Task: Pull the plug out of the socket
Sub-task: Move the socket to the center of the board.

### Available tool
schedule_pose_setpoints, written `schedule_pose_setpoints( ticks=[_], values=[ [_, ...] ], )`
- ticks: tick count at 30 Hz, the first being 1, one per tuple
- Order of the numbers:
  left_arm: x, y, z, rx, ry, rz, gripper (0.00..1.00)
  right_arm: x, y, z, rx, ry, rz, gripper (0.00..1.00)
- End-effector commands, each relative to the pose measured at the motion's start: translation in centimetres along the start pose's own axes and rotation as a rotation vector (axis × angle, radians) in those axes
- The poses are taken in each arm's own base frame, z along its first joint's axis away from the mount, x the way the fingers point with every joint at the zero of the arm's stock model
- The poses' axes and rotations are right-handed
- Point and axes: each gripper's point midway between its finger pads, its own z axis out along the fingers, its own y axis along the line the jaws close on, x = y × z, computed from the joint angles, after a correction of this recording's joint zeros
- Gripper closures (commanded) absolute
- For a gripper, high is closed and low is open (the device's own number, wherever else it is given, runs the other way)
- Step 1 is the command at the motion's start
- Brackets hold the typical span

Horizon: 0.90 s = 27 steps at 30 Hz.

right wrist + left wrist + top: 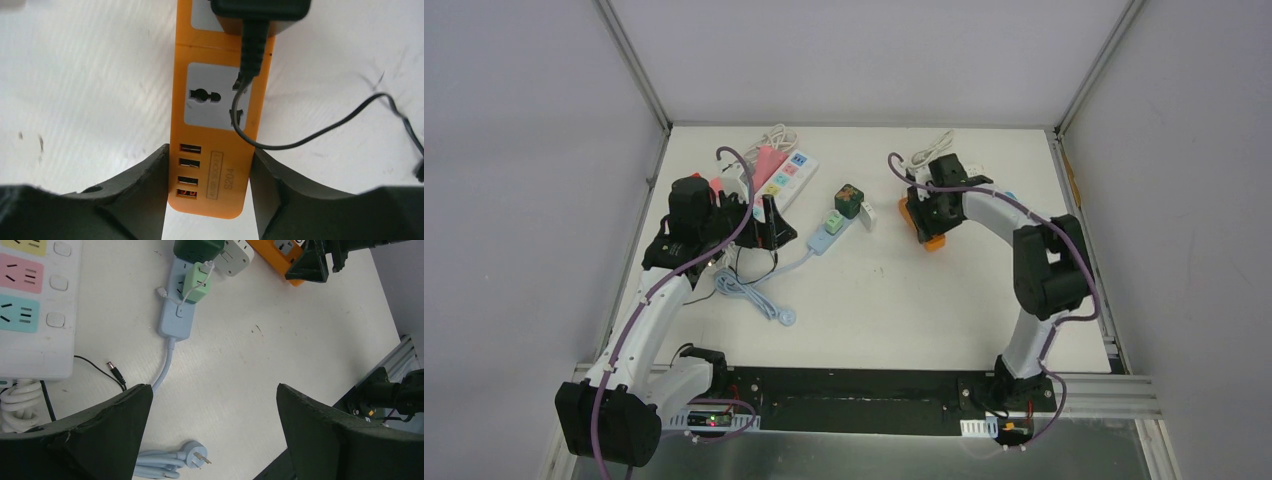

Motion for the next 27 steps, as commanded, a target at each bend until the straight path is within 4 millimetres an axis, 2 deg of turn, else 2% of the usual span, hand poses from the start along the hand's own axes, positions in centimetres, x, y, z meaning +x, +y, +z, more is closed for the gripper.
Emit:
schedule_pose_setpoints(
  ticks=[1, 6, 11, 16, 20, 23, 25, 27],
  values=[
    [-1.3, -1.4, -0.3, 0.082, -0.047, 0.027, 0.01, 1.2, 1.3, -4.2, -0.134, -0.067, -0.18, 1.0],
    [-1.1, -3.7, -0.2, 0.208, -0.075, 0.057, 0.01, 5.5, 2.9, -6.5, -0.308, -0.036, -0.32, 1.0],
    [-0.2, -7.1, -0.5, 0.334, -0.105, 0.178, 0.01, 10.0, 4.7, -7.7, -0.445, 0.021, -0.493, 1.0],
    [2.5, -12.4, -1.2, 0.503, -0.106, 0.36, 0.01, 13.3, 5.8, -8.6, -0.508, 0.033, -0.625, 1.0],
    [3.8, -14.8, -1.3, 0.545, -0.119, 0.42, 0.01, 16.2, 6.4, -8.7, -0.544, 0.039, -0.768, 0.97],
    [4.9, -17.0, -0.9, 0.587, -0.14, 0.467, 0.01, 17.7, 6.9, -8.7, -0.581, 0.018, -0.885, 0.92],
    [6.4, -18.5, -0.1, 0.617, -0.162, 0.523, 0.01, 18.4, 7.1, -8.5, -0.594, 0.012, -0.944, 0.87],
    [9.0, -20.0, 0.9, 0.653, -0.157, 0.591, 0.01, 18.9, 7.2, -8.3, -0.597, 0.015, -0.976, 0.83]
  ],
)
